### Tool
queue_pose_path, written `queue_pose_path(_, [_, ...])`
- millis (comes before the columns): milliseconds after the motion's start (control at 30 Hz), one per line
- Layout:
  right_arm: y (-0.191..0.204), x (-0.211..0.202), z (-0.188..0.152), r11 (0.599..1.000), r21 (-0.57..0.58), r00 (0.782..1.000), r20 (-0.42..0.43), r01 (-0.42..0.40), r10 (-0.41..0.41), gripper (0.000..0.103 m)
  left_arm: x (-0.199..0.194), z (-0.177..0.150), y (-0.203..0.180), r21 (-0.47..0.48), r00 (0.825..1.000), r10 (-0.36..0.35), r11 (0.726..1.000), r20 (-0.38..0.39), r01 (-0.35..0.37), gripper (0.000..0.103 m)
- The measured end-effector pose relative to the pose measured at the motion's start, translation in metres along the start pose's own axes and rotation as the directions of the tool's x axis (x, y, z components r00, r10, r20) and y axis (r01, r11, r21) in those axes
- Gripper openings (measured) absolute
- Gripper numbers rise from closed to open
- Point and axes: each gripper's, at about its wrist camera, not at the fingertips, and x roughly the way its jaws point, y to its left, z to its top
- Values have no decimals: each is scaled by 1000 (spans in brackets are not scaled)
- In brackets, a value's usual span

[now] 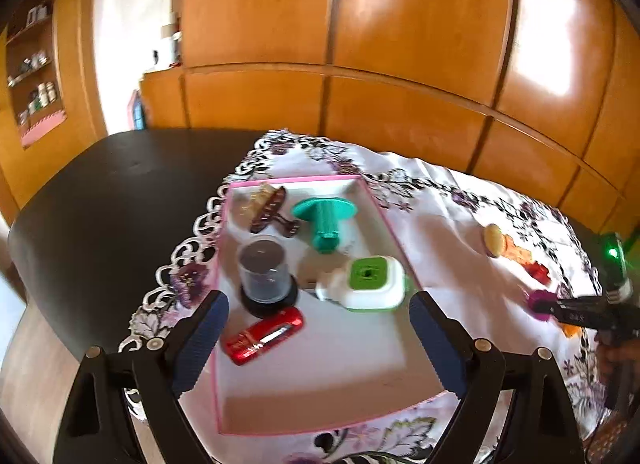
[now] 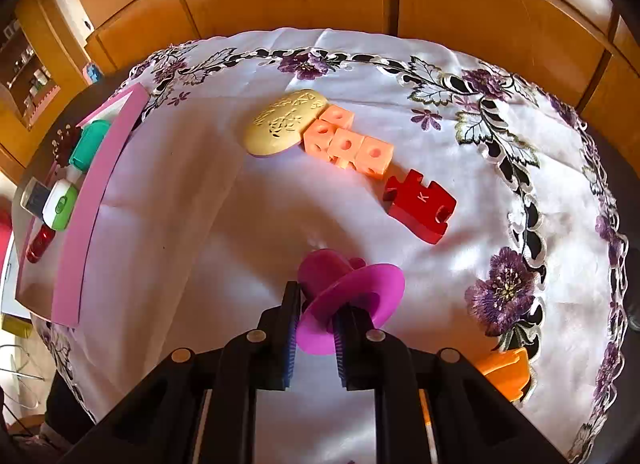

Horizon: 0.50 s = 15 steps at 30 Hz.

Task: Organize rigid objects
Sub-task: 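Carry the red cylinder into the box and release it with the left tool, then carry the magenta spool into the box and release it with the right tool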

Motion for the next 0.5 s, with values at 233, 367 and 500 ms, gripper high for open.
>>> queue_pose_path(233, [2,-2,0,1000,-11,1000,5,11,-11,14,2,-9,-19,40,999,-28,999,-29,29,92])
queue_pose_path(367, [1,-8,2,1000,9,999,27,-19,19,13,3,-11,-21,48,999,-33,998,-36,34,92])
queue_pose_path(500, [9,-22,3,997,9,995,63,-76,75,13,1,-12,-18,46,999,-34,998,-34,35,92])
